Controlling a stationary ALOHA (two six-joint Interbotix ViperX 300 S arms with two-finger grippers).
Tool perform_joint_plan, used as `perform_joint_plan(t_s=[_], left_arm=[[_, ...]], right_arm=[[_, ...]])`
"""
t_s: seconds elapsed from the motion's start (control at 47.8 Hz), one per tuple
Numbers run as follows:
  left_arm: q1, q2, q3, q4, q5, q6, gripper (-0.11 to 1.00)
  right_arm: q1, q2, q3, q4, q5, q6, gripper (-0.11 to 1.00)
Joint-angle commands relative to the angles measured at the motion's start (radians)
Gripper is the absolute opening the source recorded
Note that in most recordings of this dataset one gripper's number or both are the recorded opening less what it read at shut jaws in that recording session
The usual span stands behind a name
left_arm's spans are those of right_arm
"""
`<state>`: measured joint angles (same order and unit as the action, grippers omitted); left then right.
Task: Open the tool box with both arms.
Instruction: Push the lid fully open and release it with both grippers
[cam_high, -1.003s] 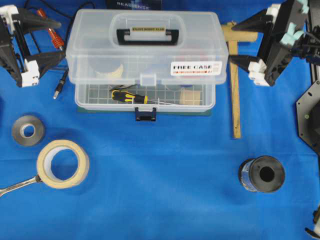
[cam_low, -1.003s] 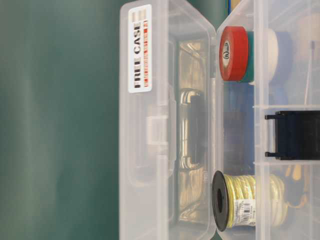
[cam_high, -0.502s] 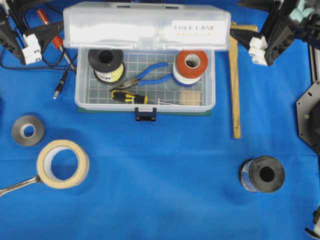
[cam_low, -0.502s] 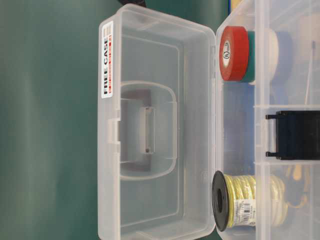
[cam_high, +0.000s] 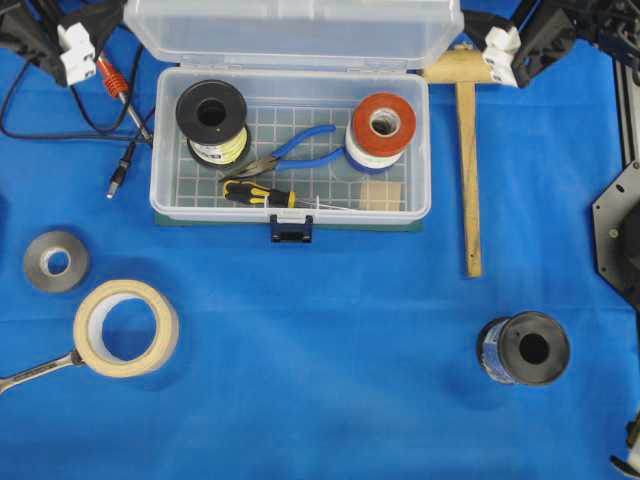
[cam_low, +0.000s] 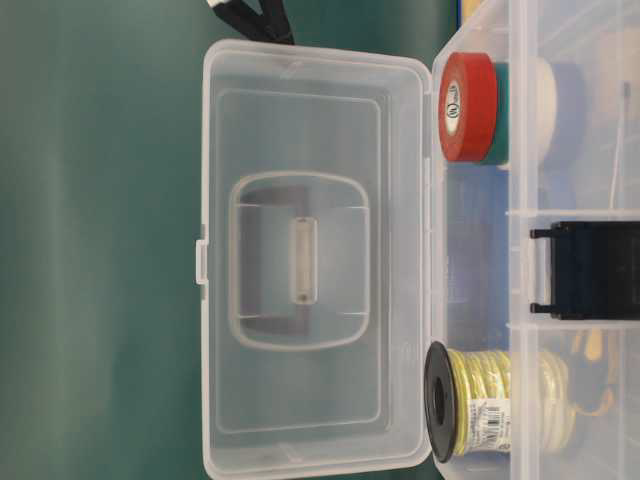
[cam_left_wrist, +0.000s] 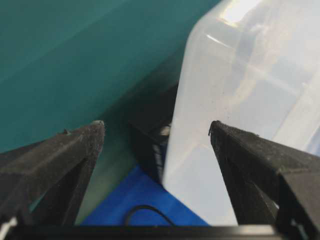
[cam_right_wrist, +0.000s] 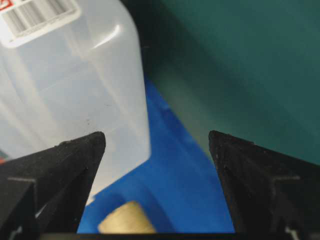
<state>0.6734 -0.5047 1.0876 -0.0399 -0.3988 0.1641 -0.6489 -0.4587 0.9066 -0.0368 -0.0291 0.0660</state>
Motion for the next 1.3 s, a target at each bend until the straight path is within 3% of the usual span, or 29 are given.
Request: perform_joint_plan(t_s=[0.0,0.669,1.275], left_arm=[[0.002,0.026,-0.034,0.003,-0.002,0.009,0.90],[0.081,0.146,-0.109,0.005,0.009,0.012,0.90],[0.169,0.029,-0.014,0.003,0.089,0.014,0.90]], right_arm=[[0.000,0.026,-0.040,-0.006,-0.012,0.002,0.86],[-0.084,0.103,-0.086,-0.015,-0.009,0.002,0.86],[-0.167,-0.029,0.008,-0.015,0.052,0.002,0.86]])
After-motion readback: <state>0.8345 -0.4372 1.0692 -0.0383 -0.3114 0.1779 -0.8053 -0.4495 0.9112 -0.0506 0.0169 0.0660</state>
